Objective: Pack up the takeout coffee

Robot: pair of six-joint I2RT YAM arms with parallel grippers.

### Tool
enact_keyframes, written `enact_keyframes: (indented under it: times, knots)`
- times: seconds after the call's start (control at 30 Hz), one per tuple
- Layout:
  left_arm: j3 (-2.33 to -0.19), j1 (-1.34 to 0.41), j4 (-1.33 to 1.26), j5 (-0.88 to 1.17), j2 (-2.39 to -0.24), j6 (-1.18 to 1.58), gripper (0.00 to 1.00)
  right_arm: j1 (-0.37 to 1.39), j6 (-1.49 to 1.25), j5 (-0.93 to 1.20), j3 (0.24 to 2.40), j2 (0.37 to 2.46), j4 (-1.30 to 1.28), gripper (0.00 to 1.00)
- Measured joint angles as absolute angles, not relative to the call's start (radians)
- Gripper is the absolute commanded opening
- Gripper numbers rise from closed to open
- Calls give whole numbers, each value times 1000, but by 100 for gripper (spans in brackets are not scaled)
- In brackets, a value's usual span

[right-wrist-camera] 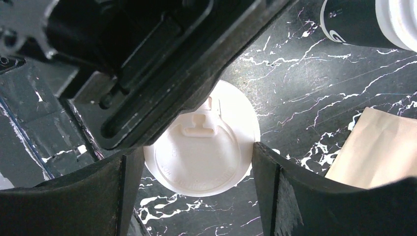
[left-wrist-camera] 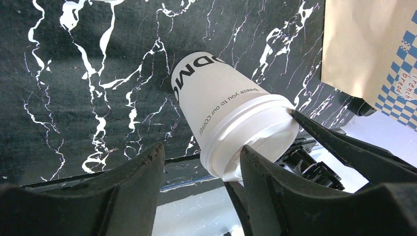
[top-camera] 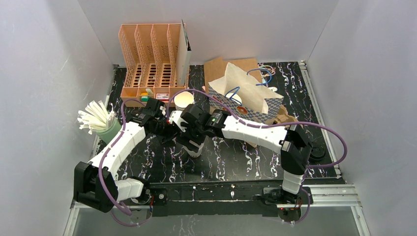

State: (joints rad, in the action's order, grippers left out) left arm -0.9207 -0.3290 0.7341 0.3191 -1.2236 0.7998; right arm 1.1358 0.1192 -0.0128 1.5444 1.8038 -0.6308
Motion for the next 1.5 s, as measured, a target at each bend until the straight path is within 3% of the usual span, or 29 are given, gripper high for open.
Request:
enact_keyframes:
  times: [0.43,0.7,1.07,1.5]
  knots:
    - [-954,-283,777,274,-1213,773,55,1153,139,-31,1549,1806,-632,87]
    - [-955,-270,791,272,-1213,758,55,1159,140,-44,1549,1806,-630,75]
    - [-1065,-254,846,225,-1217,716,55,1161,119,-62,1566,1792,-674,69]
    - [-1155,-251,794,201,-1217,731,55,1161,50,-70,1689,1372,-734,62]
